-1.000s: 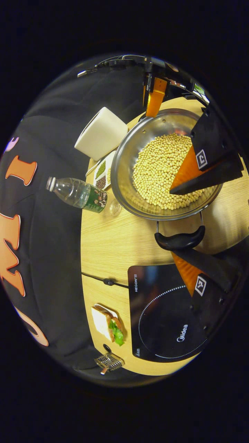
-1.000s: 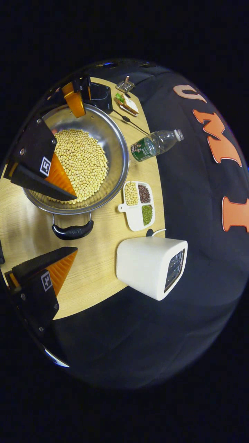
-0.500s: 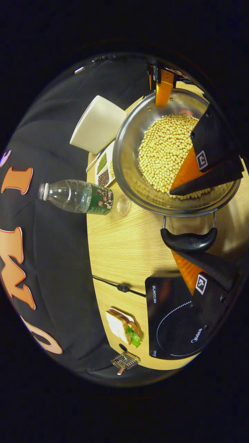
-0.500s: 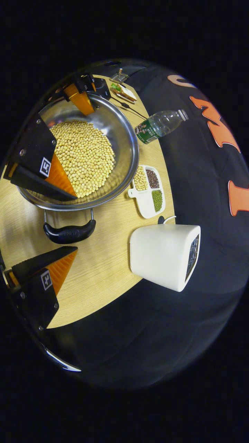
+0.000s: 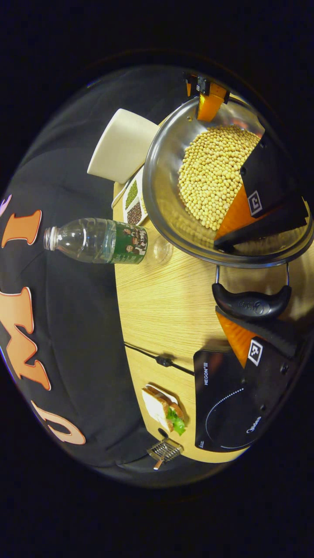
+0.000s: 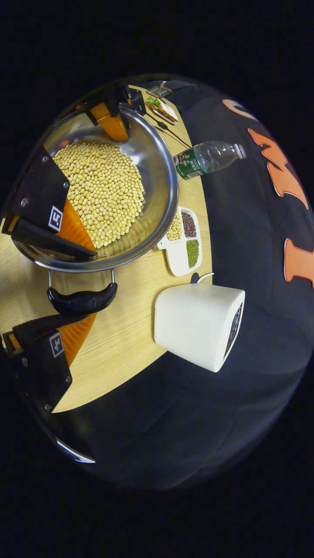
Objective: First push the handle of the pot to place it horizontally, then grasp the pot with both hands and set it on the induction cooktop.
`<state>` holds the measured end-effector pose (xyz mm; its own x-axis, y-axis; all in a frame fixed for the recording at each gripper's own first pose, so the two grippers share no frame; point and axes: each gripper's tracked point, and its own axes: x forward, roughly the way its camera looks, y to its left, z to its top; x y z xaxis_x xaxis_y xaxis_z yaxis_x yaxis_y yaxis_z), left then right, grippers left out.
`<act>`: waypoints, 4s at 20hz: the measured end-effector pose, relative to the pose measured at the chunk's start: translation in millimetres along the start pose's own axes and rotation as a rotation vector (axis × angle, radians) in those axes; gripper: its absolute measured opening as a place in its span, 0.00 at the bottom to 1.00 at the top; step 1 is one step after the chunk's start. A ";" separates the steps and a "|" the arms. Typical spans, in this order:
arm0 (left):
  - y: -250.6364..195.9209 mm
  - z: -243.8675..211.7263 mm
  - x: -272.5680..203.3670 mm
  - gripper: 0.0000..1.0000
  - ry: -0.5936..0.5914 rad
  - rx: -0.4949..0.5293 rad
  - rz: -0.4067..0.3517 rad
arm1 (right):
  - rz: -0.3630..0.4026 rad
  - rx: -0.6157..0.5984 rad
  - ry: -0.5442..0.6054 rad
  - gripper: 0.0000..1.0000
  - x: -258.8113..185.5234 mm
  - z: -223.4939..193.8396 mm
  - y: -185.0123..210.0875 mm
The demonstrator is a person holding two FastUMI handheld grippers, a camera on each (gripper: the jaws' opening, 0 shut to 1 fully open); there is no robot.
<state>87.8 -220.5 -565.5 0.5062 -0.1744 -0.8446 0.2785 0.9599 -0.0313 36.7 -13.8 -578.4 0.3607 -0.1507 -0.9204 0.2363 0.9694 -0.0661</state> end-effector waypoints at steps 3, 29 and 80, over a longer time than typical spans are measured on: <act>0.2 1.0 -1.3 0.85 -0.020 -0.002 0.005 | -0.017 0.006 -0.016 0.65 -0.6 1.2 1.2; 111.6 67.8 -173.6 0.83 -0.173 -0.005 0.148 | 0.157 -0.063 -0.185 0.62 -157.0 65.5 91.1; 294.4 50.8 -243.0 0.84 -0.038 -0.182 0.301 | 0.300 -0.235 -0.091 0.63 -130.9 19.1 326.8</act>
<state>88.2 93.4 -342.3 0.5741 0.1172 -0.8104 -0.0358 0.9924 0.1181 83.8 319.1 -472.2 0.4633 0.1402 -0.8751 -0.1012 0.9893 0.1049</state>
